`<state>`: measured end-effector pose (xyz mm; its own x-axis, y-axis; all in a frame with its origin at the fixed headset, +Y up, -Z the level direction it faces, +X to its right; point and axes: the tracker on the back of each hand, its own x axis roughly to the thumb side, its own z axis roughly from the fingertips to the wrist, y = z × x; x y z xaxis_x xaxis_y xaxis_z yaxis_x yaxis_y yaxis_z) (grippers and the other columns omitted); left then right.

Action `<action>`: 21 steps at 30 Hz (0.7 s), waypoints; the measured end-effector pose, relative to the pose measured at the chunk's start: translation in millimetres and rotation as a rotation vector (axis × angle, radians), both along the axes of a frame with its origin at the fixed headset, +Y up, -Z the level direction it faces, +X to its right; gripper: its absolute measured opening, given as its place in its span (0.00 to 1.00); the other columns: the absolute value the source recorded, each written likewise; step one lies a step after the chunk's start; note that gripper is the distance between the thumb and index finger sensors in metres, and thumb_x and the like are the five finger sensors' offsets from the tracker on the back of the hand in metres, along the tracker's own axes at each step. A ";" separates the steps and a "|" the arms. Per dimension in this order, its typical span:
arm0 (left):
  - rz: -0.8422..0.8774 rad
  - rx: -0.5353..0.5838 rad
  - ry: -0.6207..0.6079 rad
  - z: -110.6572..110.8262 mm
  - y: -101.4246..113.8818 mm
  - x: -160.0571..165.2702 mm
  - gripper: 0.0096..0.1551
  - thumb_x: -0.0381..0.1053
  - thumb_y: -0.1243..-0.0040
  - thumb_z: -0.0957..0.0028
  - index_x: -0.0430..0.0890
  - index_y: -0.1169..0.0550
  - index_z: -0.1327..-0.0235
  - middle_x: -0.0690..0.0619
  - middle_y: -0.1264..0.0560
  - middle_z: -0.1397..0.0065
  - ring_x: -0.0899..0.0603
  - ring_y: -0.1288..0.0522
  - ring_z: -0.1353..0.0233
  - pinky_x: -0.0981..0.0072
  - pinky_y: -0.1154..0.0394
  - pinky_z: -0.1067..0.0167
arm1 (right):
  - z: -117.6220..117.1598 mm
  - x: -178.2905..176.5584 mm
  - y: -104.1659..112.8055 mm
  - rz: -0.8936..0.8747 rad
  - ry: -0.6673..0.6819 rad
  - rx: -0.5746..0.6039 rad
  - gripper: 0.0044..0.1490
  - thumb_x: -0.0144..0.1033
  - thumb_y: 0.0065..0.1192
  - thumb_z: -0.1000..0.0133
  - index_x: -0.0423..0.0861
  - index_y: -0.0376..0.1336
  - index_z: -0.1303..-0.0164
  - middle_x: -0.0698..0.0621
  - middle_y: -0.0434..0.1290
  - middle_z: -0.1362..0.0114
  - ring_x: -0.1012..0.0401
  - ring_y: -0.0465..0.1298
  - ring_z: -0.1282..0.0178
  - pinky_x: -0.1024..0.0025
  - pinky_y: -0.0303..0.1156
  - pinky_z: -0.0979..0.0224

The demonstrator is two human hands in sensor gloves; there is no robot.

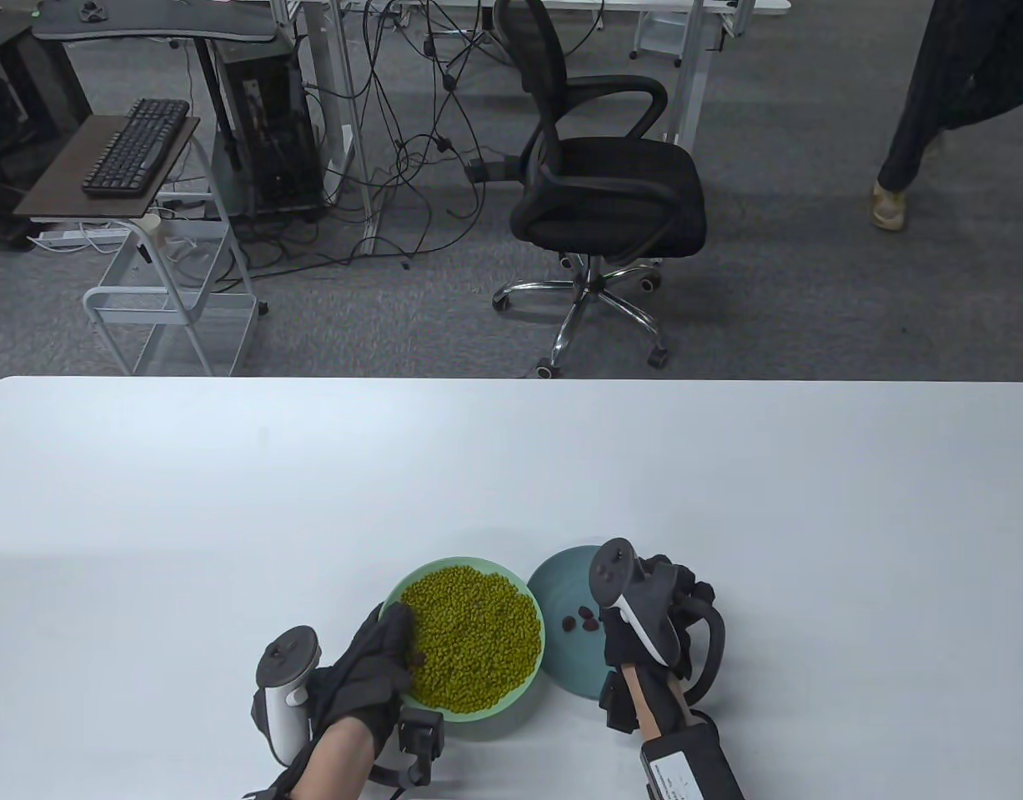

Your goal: Pick cranberries with hand pinch into plate

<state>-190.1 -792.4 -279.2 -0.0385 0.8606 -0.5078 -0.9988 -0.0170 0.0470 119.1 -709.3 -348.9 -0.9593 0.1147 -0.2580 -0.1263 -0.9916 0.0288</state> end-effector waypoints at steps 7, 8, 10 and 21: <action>0.002 0.001 0.000 -0.1 0.3 -0.2 0.26 0.61 0.55 0.17 0.51 0.41 0.13 0.45 0.21 0.32 0.44 0.12 0.39 0.61 0.13 0.43 | 5.6 -24.3 16.7 -0.023 0.108 -0.008 0.37 0.42 0.62 0.34 0.33 0.62 0.21 0.30 0.62 0.13 0.30 0.61 0.18 0.24 0.44 0.26; 0.001 0.001 0.000 -0.2 0.3 -0.3 0.27 0.61 0.55 0.17 0.51 0.41 0.13 0.45 0.21 0.32 0.44 0.12 0.39 0.61 0.13 0.43 | 7.3 -30.7 19.6 -0.022 0.137 -0.002 0.36 0.42 0.62 0.34 0.34 0.62 0.21 0.30 0.62 0.13 0.31 0.61 0.17 0.24 0.44 0.26; 0.001 0.000 0.000 -0.1 0.3 -0.3 0.27 0.61 0.55 0.17 0.51 0.40 0.13 0.45 0.20 0.32 0.44 0.12 0.39 0.61 0.13 0.43 | 10.7 -41.9 23.5 -0.017 0.187 0.013 0.36 0.42 0.62 0.35 0.34 0.62 0.22 0.31 0.63 0.13 0.31 0.61 0.17 0.24 0.45 0.26; -0.002 0.002 -0.003 -0.3 0.4 -0.1 0.27 0.61 0.55 0.17 0.51 0.40 0.13 0.45 0.20 0.32 0.44 0.12 0.39 0.61 0.13 0.43 | 28.4 -108.8 39.4 0.050 0.489 -0.023 0.36 0.43 0.66 0.37 0.38 0.64 0.23 0.35 0.63 0.13 0.31 0.61 0.17 0.25 0.45 0.26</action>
<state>-190.2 -792.0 -279.5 -0.0353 0.8618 -0.5061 -0.9989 -0.0152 0.0437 10.3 -669.9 -320.5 -0.9728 0.0652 0.2223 -0.0449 -0.9945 0.0951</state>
